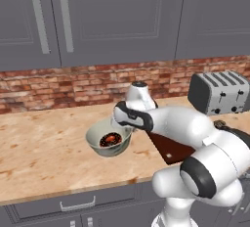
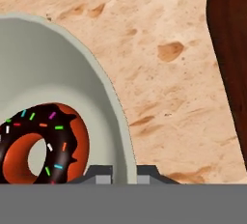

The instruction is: Place the bowl with donut and the cupcake onto the tray.

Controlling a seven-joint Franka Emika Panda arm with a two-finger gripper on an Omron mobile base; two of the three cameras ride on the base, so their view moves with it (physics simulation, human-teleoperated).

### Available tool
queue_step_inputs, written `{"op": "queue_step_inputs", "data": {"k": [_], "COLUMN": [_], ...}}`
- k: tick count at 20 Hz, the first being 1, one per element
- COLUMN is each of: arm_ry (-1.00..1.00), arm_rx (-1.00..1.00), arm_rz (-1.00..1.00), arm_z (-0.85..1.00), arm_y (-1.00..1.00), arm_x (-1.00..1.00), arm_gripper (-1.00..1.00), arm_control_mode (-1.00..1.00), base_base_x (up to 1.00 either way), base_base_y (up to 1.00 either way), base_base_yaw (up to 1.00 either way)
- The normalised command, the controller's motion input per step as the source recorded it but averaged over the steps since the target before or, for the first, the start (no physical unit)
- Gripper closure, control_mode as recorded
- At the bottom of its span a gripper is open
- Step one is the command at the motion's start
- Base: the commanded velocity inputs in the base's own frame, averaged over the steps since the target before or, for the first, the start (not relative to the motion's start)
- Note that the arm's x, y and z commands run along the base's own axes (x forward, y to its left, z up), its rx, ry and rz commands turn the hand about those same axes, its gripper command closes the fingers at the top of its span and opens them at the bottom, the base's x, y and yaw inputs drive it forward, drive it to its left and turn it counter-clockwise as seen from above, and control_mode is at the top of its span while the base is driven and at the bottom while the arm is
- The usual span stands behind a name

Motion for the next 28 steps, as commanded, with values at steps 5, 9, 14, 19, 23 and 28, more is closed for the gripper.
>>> {"op": "queue_step_inputs", "data": {"k": [5, 9, 14, 19, 23, 28], "arm_ry": [-0.06, -0.12, -0.05, 0.00, 0.02, 0.01], "arm_rx": [0.09, 0.12, 0.14, 0.08, 0.00, 0.00], "arm_rz": [-0.04, 0.00, 0.00, -0.01, -0.07, -0.09], "arm_z": [0.02, 0.35, 0.49, 0.26, 0.19, 0.19], "arm_y": [-0.67, -0.52, -0.45, -0.52, -0.79, -0.78], "arm_x": [0.00, 0.00, 0.00, 0.01, 0.24, 0.26], "arm_gripper": [1.00, 1.00, 1.00, 1.00, 1.00, 1.00], "arm_control_mode": [-1.00, -1.00, -1.00, -1.00, -1.00, -1.00], "base_base_x": [0.00, 0.00, 0.00, 0.00, 0.00, 0.00], "base_base_y": [0.00, 0.00, 0.00, 0.00, 0.00, 0.00], "base_base_yaw": [0.00, 0.00, 0.00, 0.00, 0.00, 0.00]}}
